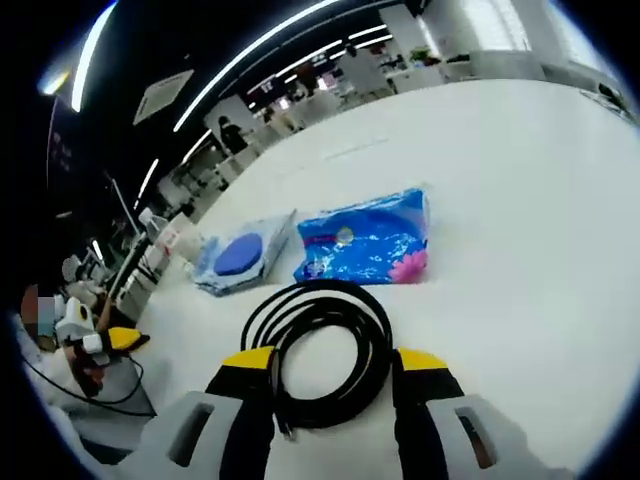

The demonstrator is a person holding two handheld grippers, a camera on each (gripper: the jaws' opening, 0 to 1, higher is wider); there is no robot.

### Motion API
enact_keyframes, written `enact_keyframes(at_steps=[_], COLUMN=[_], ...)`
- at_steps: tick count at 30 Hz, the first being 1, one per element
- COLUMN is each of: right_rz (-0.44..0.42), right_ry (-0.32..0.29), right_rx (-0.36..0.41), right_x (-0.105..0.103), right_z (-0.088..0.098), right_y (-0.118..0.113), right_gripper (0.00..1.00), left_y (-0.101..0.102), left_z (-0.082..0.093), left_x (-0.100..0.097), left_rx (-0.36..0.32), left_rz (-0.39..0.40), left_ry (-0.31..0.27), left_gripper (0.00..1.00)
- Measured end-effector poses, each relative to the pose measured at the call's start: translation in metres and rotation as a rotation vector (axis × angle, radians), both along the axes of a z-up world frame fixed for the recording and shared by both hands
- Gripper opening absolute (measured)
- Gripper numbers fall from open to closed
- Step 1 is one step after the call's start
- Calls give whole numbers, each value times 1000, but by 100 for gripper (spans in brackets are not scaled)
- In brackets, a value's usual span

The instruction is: Arrange the tabletop items into an orderly group along one side of the table until the central work area is clear of visible clutter.

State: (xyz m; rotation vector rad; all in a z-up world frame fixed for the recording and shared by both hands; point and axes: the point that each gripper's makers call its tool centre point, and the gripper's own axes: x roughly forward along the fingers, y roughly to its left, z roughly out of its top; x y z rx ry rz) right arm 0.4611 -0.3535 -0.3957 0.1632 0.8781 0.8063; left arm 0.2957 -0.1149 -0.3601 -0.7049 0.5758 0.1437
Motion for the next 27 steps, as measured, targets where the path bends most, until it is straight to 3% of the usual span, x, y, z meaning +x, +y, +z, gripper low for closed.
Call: enact_keyframes(at_steps=[3, 7, 9, 14, 20, 27], right_rz=[20, 22, 42, 60, 74, 59], right_ry=[-29, -34, -56, -89, -75, -25], right_rx=[-6, 39, 32, 53, 34, 39], right_x=[-6, -11, -13, -17, -30, -49], right_z=[11, 24, 28, 41, 47, 53], right_y=[2, 4, 3, 2, -11, -24], right_gripper=[50, 61, 66, 84, 89, 92], left_y=[6, 21, 30, 55, 79, 94], left_z=[3, 12, 13, 25, 29, 29], left_x=[-3, -6, -10, -22, -43, -66], left_rx=[61, 138, 146, 165, 244, 258], left_rz=[-31, -52, -54, -59, -96, -105], left_ry=[18, 17, 18, -1, 31, 69], left_gripper=[34, 65, 74, 83, 98, 100])
